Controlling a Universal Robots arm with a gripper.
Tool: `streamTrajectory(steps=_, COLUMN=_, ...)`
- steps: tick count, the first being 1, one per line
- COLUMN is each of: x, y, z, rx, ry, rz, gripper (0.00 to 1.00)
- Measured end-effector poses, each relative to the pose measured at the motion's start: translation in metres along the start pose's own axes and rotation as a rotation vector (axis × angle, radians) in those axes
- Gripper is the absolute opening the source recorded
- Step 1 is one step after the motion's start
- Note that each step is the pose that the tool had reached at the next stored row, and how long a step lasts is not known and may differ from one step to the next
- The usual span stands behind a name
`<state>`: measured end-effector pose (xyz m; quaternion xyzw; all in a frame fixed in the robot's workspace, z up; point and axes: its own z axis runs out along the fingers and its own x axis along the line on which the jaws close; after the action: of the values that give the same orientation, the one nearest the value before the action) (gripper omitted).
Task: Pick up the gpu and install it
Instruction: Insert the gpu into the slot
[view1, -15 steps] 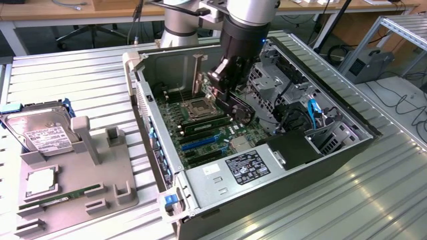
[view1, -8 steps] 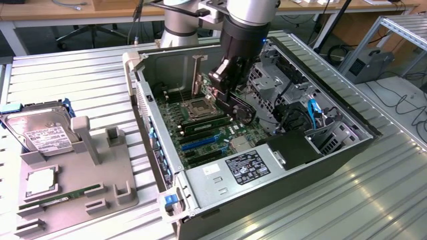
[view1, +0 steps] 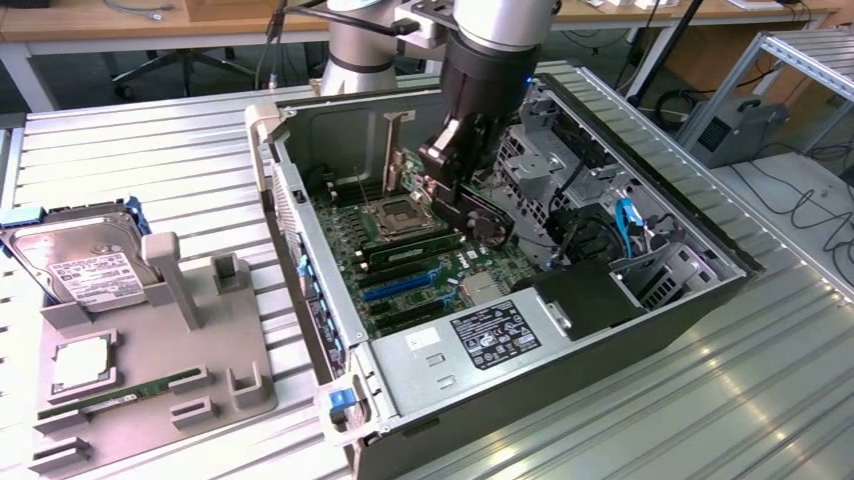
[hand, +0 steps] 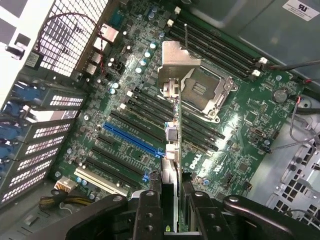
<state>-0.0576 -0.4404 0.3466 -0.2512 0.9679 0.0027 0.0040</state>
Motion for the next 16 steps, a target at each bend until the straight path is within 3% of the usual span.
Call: streamTrajectory(steps=16, x=0.0, y=0.0, z=0.0, rx=0.0209, ry=0.0124, rz=-0.084, gripper=0.26)
